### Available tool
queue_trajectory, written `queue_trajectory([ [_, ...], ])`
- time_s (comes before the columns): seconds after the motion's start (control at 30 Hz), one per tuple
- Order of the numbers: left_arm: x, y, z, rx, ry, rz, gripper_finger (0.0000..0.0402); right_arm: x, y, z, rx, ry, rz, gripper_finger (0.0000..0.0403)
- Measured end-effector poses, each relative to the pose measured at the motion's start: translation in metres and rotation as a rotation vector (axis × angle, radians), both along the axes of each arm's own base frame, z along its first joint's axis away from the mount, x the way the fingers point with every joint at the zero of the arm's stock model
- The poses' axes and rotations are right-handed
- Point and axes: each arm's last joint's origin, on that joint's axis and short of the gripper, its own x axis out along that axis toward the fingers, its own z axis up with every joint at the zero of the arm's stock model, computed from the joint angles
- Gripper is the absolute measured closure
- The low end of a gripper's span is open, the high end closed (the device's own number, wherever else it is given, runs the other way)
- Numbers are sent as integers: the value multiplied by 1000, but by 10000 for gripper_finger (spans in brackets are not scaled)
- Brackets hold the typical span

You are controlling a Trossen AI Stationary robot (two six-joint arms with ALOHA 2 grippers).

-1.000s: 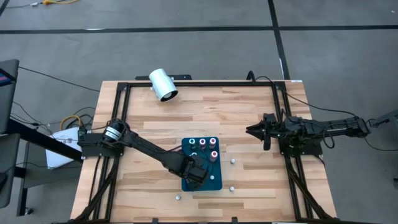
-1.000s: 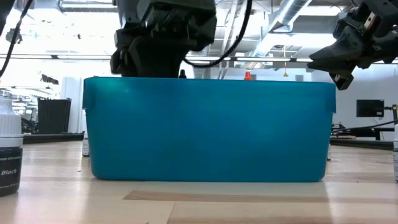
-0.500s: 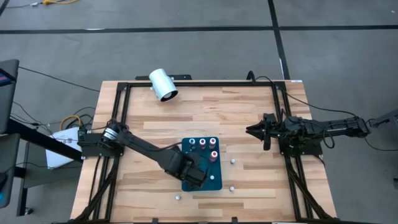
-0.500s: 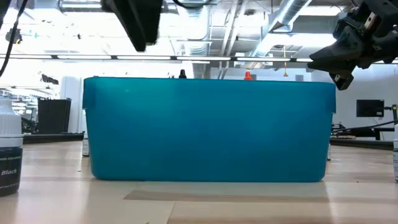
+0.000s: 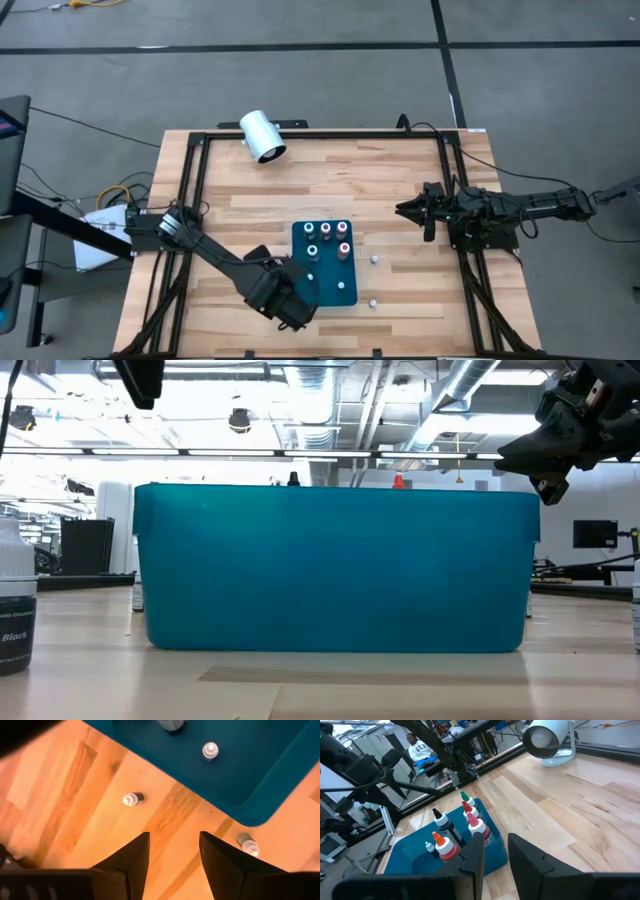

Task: Pick & Place food coloring
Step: Put the top small black food coloring bottle into the blue container

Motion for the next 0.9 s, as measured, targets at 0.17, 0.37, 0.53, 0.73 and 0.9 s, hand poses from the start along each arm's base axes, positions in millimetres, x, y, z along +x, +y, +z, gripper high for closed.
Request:
queue_trajectory([
  [0.17, 1, 2, 0, 33, -12, -26, 237, 0, 0, 0, 3, -1, 1, 327],
  [0.37, 0, 12, -19, 68, 63, -18, 237, 0, 0, 0, 2, 0, 1, 327],
  [0.53, -9, 16, -33, 68, 141, -12, 237, 0, 0, 0, 2, 3, 1, 327],
  [0.73, -31, 30, -22, 39, 34, 54, 237, -1, 0, -6, -2, 62, 1, 327],
  [0.9, -55, 47, -18, -56, -146, 98, 237, -2, 0, -7, -3, 70, 1, 327],
])
